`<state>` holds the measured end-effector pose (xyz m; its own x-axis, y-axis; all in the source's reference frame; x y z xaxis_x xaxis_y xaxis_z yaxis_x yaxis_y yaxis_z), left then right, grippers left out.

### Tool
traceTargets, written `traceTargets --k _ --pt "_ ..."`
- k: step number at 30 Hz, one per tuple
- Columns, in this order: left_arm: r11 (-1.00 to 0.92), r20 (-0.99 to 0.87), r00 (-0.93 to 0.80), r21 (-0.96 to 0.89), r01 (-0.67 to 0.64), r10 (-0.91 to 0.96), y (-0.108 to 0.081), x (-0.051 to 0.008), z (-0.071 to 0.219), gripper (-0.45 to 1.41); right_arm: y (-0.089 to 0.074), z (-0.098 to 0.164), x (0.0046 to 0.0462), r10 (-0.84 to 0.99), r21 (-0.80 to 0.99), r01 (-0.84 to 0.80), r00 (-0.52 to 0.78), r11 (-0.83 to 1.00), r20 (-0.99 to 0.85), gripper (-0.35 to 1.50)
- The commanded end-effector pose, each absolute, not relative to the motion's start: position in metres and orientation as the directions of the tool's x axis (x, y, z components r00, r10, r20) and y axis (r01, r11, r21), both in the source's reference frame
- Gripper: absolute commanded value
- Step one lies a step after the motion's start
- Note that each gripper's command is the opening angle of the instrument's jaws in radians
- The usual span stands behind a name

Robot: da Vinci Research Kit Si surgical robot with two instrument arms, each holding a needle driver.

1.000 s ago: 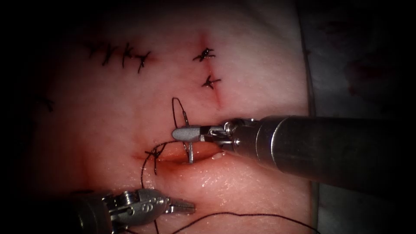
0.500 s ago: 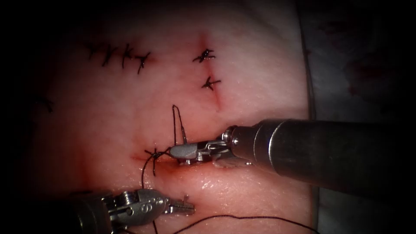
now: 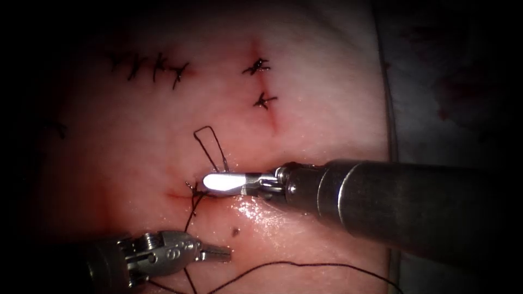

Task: Wound Closure
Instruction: Throw the needle with the right gripper through the bottom of the tissue.

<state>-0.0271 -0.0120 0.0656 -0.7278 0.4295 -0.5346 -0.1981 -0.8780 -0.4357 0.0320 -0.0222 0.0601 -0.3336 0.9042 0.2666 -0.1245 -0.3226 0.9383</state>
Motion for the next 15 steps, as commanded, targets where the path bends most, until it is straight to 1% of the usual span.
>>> traceTargets --k 1,3,4,7,9,12,15 --pt "-0.879 -0.537 -0.727 -0.435 -0.196 0.429 -0.0120 -0.0277 0.0662 -0.38 -0.0219 0.0609 0.0327 0.923 0.947 -0.161 -0.319 -0.277 0.215 1.09" --pt "-0.879 -0.537 -0.727 -0.436 -0.196 0.428 -0.0121 -0.0276 0.0661 -0.38 -0.0217 0.0611 0.0324 0.945 0.956 -0.219 -0.304 -0.196 0.124 1.09" --pt "-0.879 -0.536 -0.727 -0.436 -0.196 0.428 -0.0122 -0.0276 0.0660 -0.38 -0.0215 0.0612 0.0321 0.961 0.950 -0.298 -0.275 -0.095 0.009 1.08" --pt "-0.879 -0.537 -0.727 -0.436 -0.195 0.428 -0.0123 -0.0274 0.0659 -0.38 -0.0212 0.0614 0.0319 0.964 0.937 -0.348 -0.261 -0.043 -0.052 1.04" --pt "-0.879 -0.537 -0.728 -0.436 -0.195 0.427 -0.0124 -0.0273 0.0658 -0.38 -0.0211 0.0615 0.0318 0.968 0.915 -0.402 -0.214 0.035 -0.130 1.04" --pt "-0.879 -0.537 -0.728 -0.436 -0.194 0.427 -0.0125 -0.0272 0.0658 -0.38 -0.0208 0.0618 0.0316 0.970 0.881 -0.464 -0.160 0.092 -0.185 1.04" --pt "-0.879 -0.536 -0.728 -0.435 -0.195 0.427 -0.0126 -0.0273 0.0657 -0.38 -0.0196 0.0629 0.0312 0.968 0.870 -0.485 -0.158 0.095 -0.194 0.99"
